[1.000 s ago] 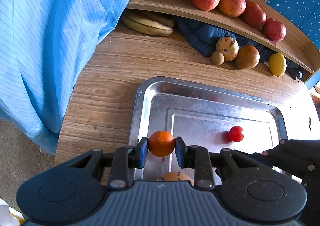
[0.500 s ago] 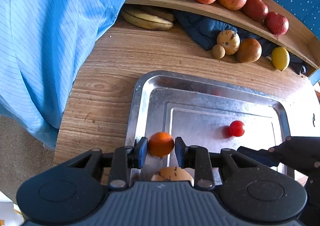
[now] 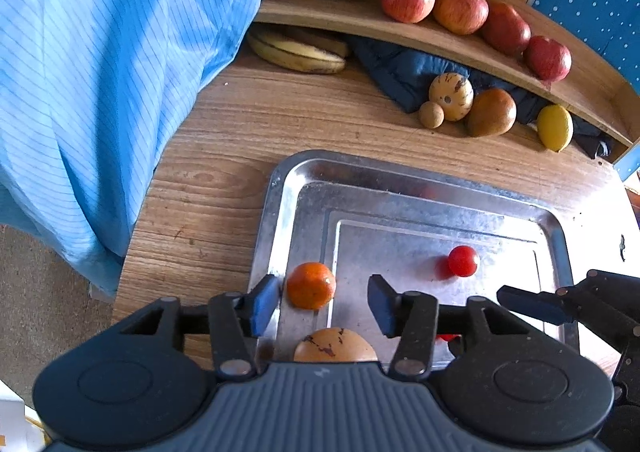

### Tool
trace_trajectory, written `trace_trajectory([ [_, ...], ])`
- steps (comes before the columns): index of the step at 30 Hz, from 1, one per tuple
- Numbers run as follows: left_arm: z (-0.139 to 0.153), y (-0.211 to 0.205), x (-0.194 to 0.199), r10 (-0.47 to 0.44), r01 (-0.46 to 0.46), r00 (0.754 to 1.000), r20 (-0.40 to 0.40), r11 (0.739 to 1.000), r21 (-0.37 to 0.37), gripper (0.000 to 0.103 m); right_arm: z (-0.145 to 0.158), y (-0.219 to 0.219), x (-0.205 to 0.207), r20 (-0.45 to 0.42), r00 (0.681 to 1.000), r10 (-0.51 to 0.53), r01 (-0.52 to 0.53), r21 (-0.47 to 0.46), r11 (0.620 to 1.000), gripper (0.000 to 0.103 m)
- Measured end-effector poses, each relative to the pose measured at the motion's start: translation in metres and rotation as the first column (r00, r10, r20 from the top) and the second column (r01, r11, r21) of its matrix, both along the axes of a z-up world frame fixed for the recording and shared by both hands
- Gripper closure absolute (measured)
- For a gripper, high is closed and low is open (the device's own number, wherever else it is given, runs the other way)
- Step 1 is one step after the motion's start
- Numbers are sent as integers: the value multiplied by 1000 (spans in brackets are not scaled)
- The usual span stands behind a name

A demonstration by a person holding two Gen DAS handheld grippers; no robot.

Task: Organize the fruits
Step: 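Open the left tool to drop the tangerine while the right releases the cherry tomato, then lift both open tools up away from the tray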

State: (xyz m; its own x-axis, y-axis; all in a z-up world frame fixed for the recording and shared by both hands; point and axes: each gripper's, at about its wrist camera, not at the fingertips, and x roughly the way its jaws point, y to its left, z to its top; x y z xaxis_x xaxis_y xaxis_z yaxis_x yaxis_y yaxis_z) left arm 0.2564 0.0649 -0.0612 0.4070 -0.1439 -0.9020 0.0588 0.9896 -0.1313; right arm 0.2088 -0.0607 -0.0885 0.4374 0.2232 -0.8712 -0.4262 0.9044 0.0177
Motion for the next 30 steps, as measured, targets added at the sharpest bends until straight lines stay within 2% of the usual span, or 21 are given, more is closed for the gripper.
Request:
trace_trajectory([
  [1,2,0,-1,2,-2,1000,6,1000,0,43,1,-2,-2,2,1000,-6,6,4,1000,49],
  [6,10,1,-12,13,-13,999,42,1000,5,21,9,-9,-10,20,999,-43,43,26,999,32],
  [8,13,1,-18,19,-19,998,52,1000,12,16,12,-13,-15,27,998,-63,62,34,997,17],
  [11,14,3,-26,32,-34,998,54,999,23,9,16,-19,-23,42,995,-89,88,39,995,7],
  [14,16,6,-36,56,-57,997,61,998,28,1,19,-24,-31,51,993,-110,108,38,993,4],
  [18,17,6,-49,52,-53,997,58,998,18,1,19,-29,-45,52,989,-141,139,33,990,3],
  [30,27,11,-90,12,-19,997,74,996,89,1,19,-30,-85,17,976,-218,216,75,973,1],
])
